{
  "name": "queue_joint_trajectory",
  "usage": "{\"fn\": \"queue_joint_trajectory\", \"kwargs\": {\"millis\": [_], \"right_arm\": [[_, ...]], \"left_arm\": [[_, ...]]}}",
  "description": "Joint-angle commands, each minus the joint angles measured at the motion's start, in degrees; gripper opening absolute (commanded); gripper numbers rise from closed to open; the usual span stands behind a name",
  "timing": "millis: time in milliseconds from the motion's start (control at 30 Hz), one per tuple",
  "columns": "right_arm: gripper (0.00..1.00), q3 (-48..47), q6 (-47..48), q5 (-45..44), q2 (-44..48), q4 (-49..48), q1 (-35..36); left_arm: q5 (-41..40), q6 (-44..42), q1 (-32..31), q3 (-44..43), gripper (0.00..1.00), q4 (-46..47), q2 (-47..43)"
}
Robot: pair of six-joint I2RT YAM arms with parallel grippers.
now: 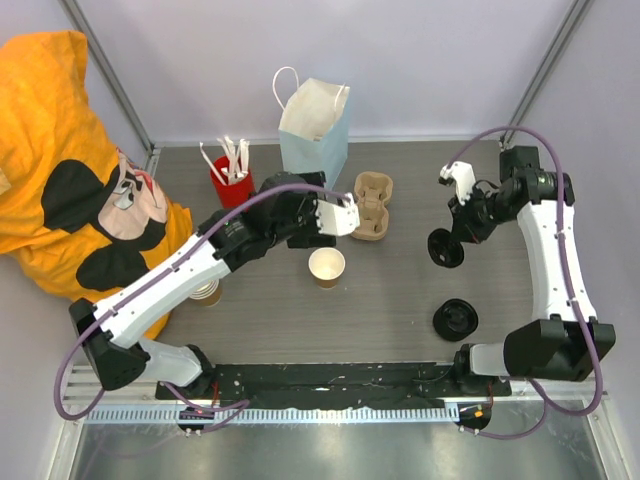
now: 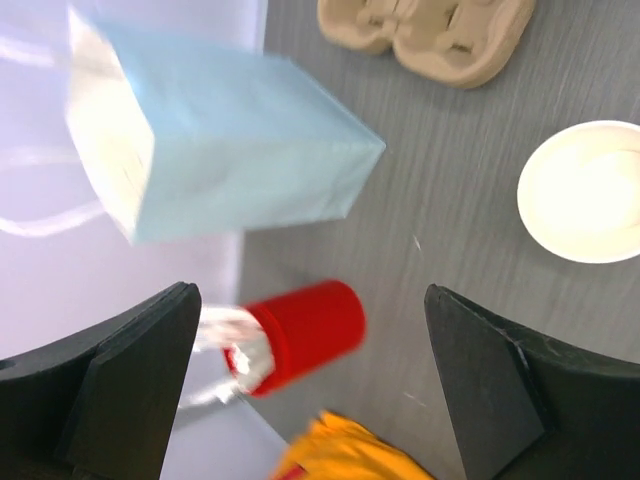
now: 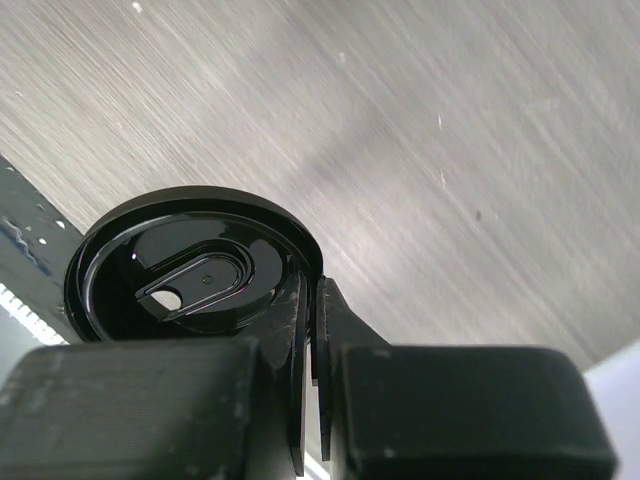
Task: Pack the takeout coffee
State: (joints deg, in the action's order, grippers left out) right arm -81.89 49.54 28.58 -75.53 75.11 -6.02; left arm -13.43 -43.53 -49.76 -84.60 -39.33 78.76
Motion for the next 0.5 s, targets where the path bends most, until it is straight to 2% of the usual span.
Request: {"fn": "queue_joint_trajectory", "kwargs": {"millis": [0, 33, 133, 300, 467], "right_arm": [[0.07, -8.1, 0.4, 6.1, -2.4, 4.7, 3.0], [0.07, -9.2, 0.8, 6.7, -3.8, 5.1, 3.4], [0.08, -11.4, 1.0, 9.6, -5.5, 5.7, 5.6], [0.11, -9.4, -0.1, 11.0, -6.2, 2.6, 12.9], [0.11, -8.7, 0.8, 14.6, -6.7, 2.6, 15.1]], "left_arm": [[9.1, -19.1, -2.1, 5.4, 1.0, 12.8, -6.3], [15.0, -21.4, -2.2, 7.1, 1.0, 14.5, -8.5], [19.8, -27.3, -3.7, 10.9, 0.99, 19.9, -9.0], [22.0, -29.2, -6.9, 8.0, 1.0, 23.2, -3.8], [26.6, -30.1, -8.1, 5.6, 1.0, 23.7, 1.0]]}}
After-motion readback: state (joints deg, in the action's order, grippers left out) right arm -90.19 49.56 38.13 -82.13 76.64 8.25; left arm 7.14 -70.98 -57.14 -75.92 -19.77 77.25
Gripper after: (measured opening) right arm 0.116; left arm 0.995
